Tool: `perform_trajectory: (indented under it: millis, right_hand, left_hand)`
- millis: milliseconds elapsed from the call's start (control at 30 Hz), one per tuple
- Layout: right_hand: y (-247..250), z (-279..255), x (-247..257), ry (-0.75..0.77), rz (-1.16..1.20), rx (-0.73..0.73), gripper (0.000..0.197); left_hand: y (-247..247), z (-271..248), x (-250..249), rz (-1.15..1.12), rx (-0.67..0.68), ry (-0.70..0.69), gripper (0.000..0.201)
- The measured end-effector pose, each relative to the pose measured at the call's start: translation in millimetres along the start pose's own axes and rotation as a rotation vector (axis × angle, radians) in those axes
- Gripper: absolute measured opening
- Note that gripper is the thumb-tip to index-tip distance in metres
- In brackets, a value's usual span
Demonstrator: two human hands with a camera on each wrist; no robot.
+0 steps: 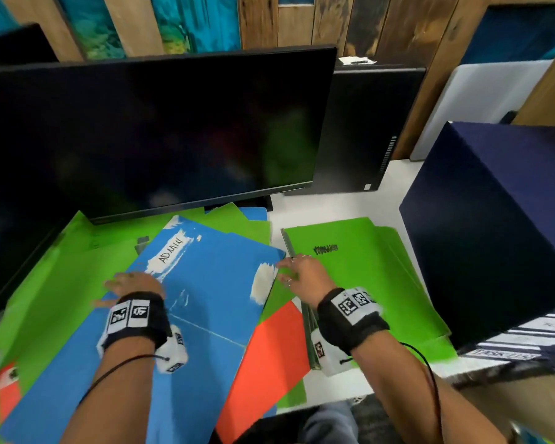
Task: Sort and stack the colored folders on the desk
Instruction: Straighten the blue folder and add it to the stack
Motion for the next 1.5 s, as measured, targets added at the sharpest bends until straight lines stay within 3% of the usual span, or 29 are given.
perform_trajectory:
  millis: [67,200,333,500,700,800,933,1033,1167,1300,1400,1500]
  right_hand:
    - [-39,6,20,0.002,-0.058,0.175,0.053]
    - [-95,4,40,-0.1,-0.257,0.436,0.101]
    - [-114,0,40,-0.099,-0.439,0.487,0.121]
    - [-118,-3,35,-0.09,-0.378,0.49,0.133]
    - [-115,-7,37,-0.075,-0.173,0.462,0.124]
    - [-110,-10,47,0.037,-0.067,0.427,0.108]
    - [-104,-8,57,0.215,0.249,0.321,0.085]
    - [-90,-11,62,0.293,0.429,0.2,0.062]
    - [-71,-6,66,0.26,0.419,0.047,0.046]
    - [-51,-1,72,0.288,0.422,-0.013,0.042]
    - [-38,-1,83,0.343,0.467,-0.023,0.044]
    - [-34,-7,96,0.388,0.501,0.007,0.043]
  left_hand:
    - [-4,16,34,-0.033,0.026,0.098,0.059]
    - [-12,14,53,-0.137,0.004,0.081,0.064]
    - [-8,10,60,-0.238,-0.049,0.063,0.053]
    - [3,21,74,-0.544,-0.145,0.018,0.035]
    - [32,24,68,-1.018,-0.233,-0.102,0.047]
    - [55,22,54,-1.143,-0.289,-0.232,0.047]
    - [88,15,28,-1.286,-0.319,-0.396,0.052]
    - [112,6,11,-1.287,-0.331,-0.454,0.057]
    - [132,-12,0,-1.118,-0.401,-0.421,0.072]
    - [127,-41,-19,-0.966,-0.188,-0.269,0.093]
    - [110,-72,-41,-0.988,0.046,-0.353,0.108]
    - [107,-82,-51,-1.112,0.176,-0.355,0.088]
Point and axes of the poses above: each hand's wrist, its own z-axis towards the middle knuckle, its own y-axis out of the back of the hand, x = y × z, the point moved 3 cm from there along z, towards the middle knuckle, and after that the axes turned 1 degree about -z, right-handed, at the moved point
